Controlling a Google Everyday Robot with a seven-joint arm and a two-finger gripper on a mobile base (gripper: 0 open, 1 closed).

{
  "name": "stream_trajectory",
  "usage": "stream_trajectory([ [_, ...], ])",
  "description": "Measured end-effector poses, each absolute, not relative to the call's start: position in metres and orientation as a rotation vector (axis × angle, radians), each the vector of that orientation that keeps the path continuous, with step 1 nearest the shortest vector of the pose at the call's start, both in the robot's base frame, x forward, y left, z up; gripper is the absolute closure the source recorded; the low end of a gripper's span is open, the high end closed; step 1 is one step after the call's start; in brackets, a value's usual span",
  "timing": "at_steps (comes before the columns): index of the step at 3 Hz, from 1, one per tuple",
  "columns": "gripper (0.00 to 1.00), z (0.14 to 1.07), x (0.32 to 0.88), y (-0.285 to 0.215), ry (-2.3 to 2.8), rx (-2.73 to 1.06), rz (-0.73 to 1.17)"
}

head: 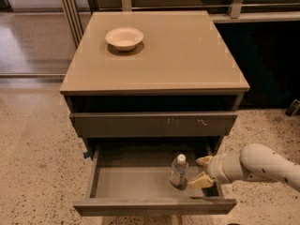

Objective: Pick blue plastic bottle from middle drawer and place on counter

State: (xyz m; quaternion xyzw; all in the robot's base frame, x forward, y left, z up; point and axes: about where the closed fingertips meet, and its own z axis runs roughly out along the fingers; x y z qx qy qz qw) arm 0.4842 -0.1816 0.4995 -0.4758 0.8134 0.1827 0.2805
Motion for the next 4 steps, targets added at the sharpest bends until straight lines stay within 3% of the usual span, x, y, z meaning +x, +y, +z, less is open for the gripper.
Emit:
stream_trajectory([
  [1, 0.08, 0.491, 0.490, -0.178, 2.154, -1.261, 0.504],
  [4, 0.07, 0.465, 0.525, -0.133, 1.961, -1.193, 0.632],
])
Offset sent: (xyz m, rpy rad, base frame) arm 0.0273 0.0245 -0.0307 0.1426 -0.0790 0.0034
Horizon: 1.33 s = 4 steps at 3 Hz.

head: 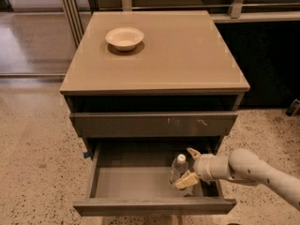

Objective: Pick blue plastic bottle from middle drawer and place on counter

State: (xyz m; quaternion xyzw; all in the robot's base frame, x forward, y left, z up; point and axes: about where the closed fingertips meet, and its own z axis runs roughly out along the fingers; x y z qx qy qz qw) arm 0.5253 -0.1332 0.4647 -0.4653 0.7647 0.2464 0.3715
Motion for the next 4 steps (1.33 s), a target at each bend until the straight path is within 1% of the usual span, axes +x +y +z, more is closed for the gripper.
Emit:
stream_trajectory([
  [1, 0.26, 0.4638, 0.5254, -0.1326, 1.959, -1.193, 0.634],
  [2, 0.49, 0.4638, 0.5254, -0.1326, 1.959, -1.193, 0.634],
  [3, 0.80, 0.4638, 0.5254, -0.1325, 1.959, -1.193, 0.634],
  [4, 1.00, 0.4638, 0.5254, -0.1325, 1.959, -1.193, 0.634],
])
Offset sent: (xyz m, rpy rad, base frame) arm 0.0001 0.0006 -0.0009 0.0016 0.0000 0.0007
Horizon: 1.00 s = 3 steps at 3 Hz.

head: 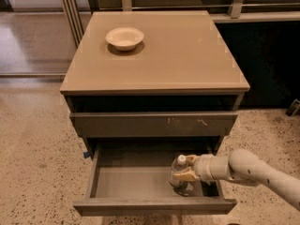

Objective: Pick blue plastic bottle from middle drawer and place on counter

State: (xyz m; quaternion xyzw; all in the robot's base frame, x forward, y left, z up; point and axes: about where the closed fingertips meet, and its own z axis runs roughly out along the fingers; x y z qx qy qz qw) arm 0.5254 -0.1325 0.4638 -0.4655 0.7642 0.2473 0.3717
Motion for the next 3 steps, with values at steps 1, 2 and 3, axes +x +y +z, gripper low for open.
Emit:
stream_trajectory([
  [1, 1.00, 0.478, 0.523, -0.127, 1.933, -1.279, 0.656],
  [2, 1.00, 0.547, 0.521, -0.113, 1.863, -1.500, 0.698],
  [3, 1.00, 0.632, 0.523, -0.106, 1.814, -1.626, 0.684],
])
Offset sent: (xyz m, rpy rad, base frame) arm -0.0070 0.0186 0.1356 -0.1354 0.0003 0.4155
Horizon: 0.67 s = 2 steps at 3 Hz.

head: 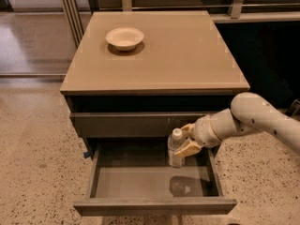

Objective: Pick blue plastic bottle from middle drawer and place on counter

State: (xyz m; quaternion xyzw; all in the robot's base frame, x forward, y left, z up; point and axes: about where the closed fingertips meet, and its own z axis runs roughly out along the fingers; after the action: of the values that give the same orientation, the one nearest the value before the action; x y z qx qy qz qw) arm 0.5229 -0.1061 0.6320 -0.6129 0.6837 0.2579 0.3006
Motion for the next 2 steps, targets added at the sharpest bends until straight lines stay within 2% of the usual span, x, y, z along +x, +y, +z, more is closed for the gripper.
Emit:
stream_trajectory([
  [2, 1.00, 0.837, 0.499, -0.067, 1.710, -1.630, 0.572],
])
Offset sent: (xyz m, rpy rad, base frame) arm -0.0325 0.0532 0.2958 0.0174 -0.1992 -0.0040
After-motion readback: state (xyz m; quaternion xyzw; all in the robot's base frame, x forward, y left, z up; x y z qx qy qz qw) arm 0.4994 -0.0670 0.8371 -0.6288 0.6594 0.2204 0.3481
